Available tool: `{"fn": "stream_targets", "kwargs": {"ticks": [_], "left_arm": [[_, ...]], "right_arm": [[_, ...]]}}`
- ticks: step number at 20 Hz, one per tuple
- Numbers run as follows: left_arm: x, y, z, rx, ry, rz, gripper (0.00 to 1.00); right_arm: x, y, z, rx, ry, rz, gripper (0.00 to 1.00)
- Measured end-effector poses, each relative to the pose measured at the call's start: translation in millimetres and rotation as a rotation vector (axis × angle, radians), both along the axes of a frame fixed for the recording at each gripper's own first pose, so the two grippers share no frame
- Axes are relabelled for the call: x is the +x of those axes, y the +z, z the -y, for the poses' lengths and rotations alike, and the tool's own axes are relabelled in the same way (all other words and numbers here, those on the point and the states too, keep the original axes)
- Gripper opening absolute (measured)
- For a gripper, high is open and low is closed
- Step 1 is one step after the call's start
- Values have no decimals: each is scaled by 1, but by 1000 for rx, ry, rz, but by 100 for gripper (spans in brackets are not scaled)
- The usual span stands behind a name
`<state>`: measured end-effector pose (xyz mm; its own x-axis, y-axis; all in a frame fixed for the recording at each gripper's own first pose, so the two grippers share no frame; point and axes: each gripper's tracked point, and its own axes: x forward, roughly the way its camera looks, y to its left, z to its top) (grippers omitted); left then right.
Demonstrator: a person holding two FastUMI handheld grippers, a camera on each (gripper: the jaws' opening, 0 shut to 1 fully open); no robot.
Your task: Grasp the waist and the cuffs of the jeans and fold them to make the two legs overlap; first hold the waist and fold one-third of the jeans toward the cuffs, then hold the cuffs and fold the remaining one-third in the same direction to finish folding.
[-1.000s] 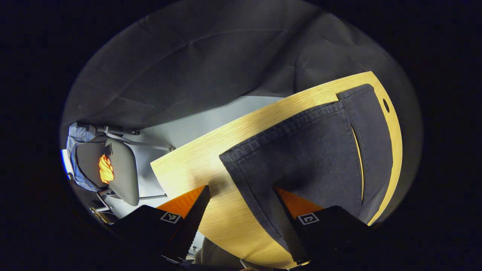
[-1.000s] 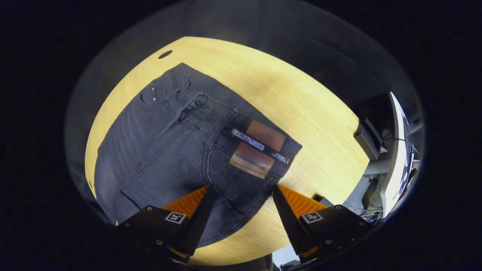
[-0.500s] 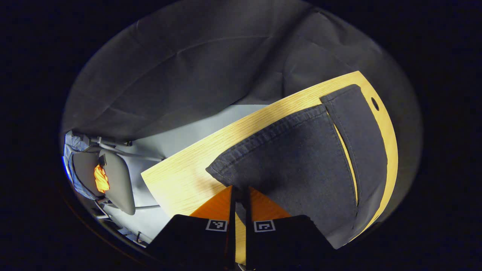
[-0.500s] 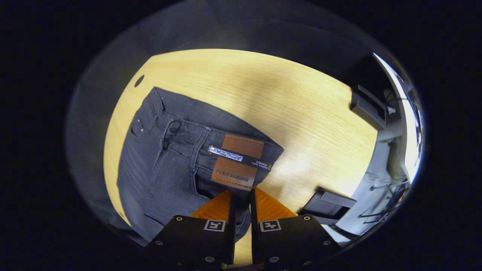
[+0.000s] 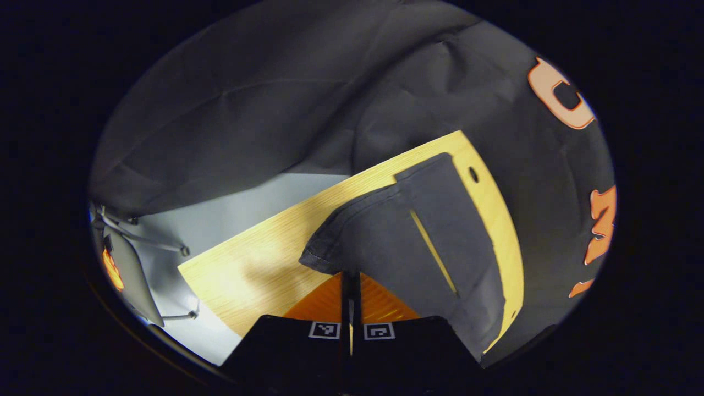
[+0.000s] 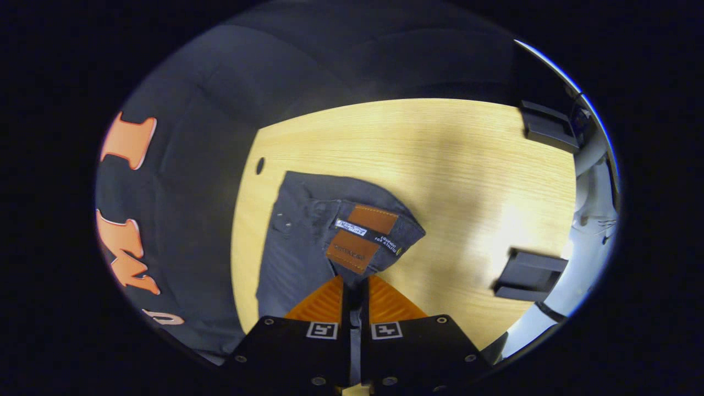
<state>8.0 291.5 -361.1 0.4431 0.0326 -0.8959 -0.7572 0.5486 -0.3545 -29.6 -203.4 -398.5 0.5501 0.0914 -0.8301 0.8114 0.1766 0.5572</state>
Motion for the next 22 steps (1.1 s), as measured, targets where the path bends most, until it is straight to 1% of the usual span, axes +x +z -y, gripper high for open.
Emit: {"fn": "stream_targets", "kwargs": {"ticks": [4,5,6,7,8,9,10,11,14,15,16,18,19,20,21,22], "left_arm": [[59,30,-12,21,-88,104,1],[71,34,-18,35,-102,116,1],[87,39,-29,67,-110,139,1],[103,42,-36,76,-122,156,1],[115,43,-40,55,-126,156,1],[113,37,-42,29,-141,105,1],[108,32,-48,29,-143,72,1],[100,18,-42,5,-140,36,1],[39,-22,-32,-73,-117,-151,1],[17,-28,-28,-102,-89,-215,4],[-3,-33,-26,-121,-80,-273,9],[-25,-34,-38,-94,-34,-308,67],[-41,-41,-33,-87,-23,-346,69],[-53,-39,-33,-75,-21,-380,77],[-62,-55,-37,-56,-16,-421,86],[-62,-59,-37,-40,-4,-434,80]], "right_arm": [[21,12,3,-38,-14,71,8],[25,14,5,-41,-27,79,8],[28,19,4,-48,-21,86,8],[29,18,5,-63,-18,79,8],[30,17,3,-69,-4,73,8],[29,17,2,-70,-13,64,8],[32,20,0,-67,3,64,8],[29,20,1,-77,8,57,8],[25,13,0,-74,35,30,8],[24,14,1,-61,32,21,8],[25,14,-1,-55,37,21,8],[24,14,-3,-66,64,26,8],[21,12,-1,-66,72,24,8],[22,12,-2,-63,84,24,8],[21,11,-2,-64,87,20,8],[21,11,-3,-66,98,23,8]]}}
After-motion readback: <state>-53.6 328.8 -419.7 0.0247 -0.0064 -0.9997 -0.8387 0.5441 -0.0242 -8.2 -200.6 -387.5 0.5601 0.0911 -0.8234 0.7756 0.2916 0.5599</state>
